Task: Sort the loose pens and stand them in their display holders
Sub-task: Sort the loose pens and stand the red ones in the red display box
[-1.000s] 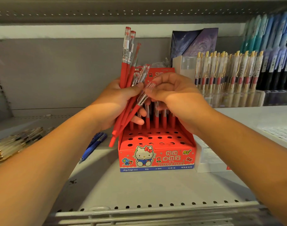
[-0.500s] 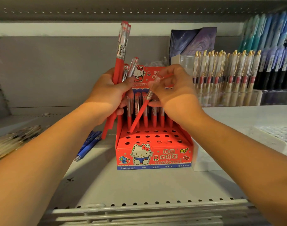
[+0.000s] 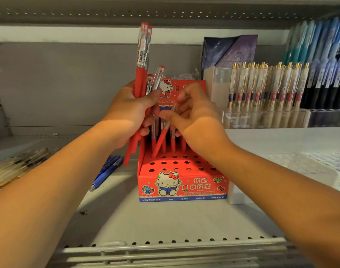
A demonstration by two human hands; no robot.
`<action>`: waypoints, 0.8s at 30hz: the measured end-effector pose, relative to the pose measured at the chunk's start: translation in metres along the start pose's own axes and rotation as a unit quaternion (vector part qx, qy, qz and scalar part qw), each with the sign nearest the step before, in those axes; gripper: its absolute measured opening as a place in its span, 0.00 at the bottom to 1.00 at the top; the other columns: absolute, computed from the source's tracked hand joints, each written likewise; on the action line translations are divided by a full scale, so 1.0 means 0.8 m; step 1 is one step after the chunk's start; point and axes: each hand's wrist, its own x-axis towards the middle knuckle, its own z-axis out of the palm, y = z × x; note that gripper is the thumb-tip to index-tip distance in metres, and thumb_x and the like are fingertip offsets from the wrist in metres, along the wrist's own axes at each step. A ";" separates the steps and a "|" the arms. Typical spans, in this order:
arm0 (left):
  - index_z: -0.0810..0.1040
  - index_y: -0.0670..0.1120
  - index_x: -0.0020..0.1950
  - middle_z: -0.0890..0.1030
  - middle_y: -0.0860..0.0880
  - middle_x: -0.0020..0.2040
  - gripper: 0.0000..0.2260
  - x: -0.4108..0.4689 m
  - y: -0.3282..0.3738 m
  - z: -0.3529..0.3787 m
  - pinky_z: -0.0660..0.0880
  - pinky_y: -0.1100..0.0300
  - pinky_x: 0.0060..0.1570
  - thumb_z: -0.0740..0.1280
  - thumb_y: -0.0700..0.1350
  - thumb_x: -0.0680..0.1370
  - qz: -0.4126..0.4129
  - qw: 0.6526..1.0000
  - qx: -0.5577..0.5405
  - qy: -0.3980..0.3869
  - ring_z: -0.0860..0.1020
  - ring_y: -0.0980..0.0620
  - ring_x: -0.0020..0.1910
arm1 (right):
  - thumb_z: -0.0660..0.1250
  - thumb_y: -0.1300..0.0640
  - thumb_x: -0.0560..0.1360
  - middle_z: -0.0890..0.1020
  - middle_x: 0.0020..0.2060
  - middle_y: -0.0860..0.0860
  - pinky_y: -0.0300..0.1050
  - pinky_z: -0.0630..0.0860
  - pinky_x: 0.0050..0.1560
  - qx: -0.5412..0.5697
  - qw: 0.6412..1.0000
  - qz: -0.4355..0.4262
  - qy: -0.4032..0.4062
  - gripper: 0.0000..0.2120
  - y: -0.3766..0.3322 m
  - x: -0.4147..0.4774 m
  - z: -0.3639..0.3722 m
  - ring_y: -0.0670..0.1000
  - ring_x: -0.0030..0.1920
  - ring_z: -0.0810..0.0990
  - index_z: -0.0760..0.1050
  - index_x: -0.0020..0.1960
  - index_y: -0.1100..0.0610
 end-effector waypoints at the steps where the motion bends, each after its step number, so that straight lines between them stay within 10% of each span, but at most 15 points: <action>1: 0.72 0.40 0.60 0.75 0.49 0.29 0.10 0.000 0.000 -0.001 0.62 0.65 0.20 0.64 0.43 0.82 0.000 1.000 -0.003 0.001 0.65 0.53 0.19 | 0.77 0.57 0.70 0.76 0.32 0.47 0.52 0.79 0.34 0.000 1.000 -0.008 -0.010 0.20 0.000 -0.001 -0.001 0.50 0.30 0.78 0.66 0.43 0.44; 24: 0.72 0.37 0.61 0.73 0.48 0.29 0.12 -0.006 0.013 -0.001 0.60 0.68 0.20 0.65 0.43 0.81 0.015 0.996 -0.090 -0.018 0.63 0.54 0.19 | 0.68 0.65 0.75 0.82 0.46 0.46 0.37 0.77 0.44 -0.041 0.977 0.024 -0.209 0.13 -0.002 -0.002 -0.004 0.43 0.41 0.78 0.78 0.56 0.52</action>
